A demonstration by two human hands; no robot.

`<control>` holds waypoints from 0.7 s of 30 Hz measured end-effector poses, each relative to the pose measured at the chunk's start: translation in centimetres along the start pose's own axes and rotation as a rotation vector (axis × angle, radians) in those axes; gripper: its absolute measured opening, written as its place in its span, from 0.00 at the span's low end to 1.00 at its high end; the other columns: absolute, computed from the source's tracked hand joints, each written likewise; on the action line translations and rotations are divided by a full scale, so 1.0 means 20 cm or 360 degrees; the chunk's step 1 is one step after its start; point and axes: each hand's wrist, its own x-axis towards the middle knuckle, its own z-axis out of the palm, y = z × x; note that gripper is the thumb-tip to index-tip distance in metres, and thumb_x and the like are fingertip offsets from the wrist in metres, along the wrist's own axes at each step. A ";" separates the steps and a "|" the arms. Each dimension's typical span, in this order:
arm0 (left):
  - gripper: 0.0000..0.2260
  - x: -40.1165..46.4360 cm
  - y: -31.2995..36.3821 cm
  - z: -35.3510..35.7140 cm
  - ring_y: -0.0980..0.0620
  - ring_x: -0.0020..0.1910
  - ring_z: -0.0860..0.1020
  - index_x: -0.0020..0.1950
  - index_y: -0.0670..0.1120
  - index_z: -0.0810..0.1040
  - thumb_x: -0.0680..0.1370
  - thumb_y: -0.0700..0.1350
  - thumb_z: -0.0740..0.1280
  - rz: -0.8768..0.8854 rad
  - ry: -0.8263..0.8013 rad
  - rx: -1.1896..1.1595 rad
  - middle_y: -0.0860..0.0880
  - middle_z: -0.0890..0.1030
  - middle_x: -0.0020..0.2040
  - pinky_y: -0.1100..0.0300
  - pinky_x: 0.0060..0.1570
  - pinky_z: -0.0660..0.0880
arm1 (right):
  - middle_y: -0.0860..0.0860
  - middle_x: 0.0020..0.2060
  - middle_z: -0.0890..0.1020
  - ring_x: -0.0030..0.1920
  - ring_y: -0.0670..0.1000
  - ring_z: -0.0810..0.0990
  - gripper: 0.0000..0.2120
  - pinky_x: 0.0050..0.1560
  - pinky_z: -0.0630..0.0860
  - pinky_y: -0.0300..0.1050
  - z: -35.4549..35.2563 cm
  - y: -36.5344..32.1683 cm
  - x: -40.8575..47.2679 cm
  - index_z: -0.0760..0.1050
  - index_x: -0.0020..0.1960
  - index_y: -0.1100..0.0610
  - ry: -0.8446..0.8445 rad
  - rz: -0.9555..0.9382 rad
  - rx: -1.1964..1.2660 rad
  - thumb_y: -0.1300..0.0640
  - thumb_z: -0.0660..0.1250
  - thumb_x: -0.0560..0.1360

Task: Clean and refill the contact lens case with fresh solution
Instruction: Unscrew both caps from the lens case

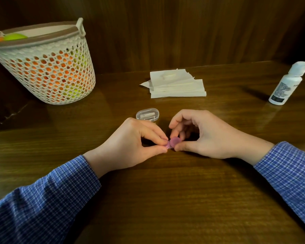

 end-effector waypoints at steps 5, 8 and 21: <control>0.07 0.00 0.00 0.00 0.61 0.52 0.84 0.54 0.48 0.89 0.76 0.44 0.77 -0.0001 0.0011 -0.0003 0.57 0.87 0.52 0.66 0.53 0.81 | 0.43 0.49 0.86 0.51 0.45 0.84 0.24 0.54 0.81 0.39 0.00 0.01 -0.01 0.75 0.64 0.48 -0.0022 -0.0031 -0.0021 0.57 0.79 0.72; 0.07 0.00 0.00 0.00 0.61 0.52 0.84 0.54 0.49 0.89 0.76 0.44 0.77 -0.0004 0.0001 -0.0001 0.57 0.87 0.51 0.67 0.52 0.81 | 0.42 0.46 0.84 0.49 0.43 0.83 0.23 0.50 0.81 0.40 0.02 0.00 0.00 0.77 0.62 0.46 0.0080 -0.0028 -0.0094 0.50 0.81 0.70; 0.07 0.00 0.00 0.00 0.61 0.53 0.84 0.54 0.48 0.89 0.76 0.45 0.77 -0.0031 -0.0009 -0.0020 0.57 0.87 0.52 0.66 0.53 0.81 | 0.41 0.47 0.84 0.51 0.42 0.83 0.22 0.53 0.79 0.34 0.01 0.00 0.00 0.76 0.63 0.46 0.0033 -0.0046 -0.0131 0.52 0.80 0.72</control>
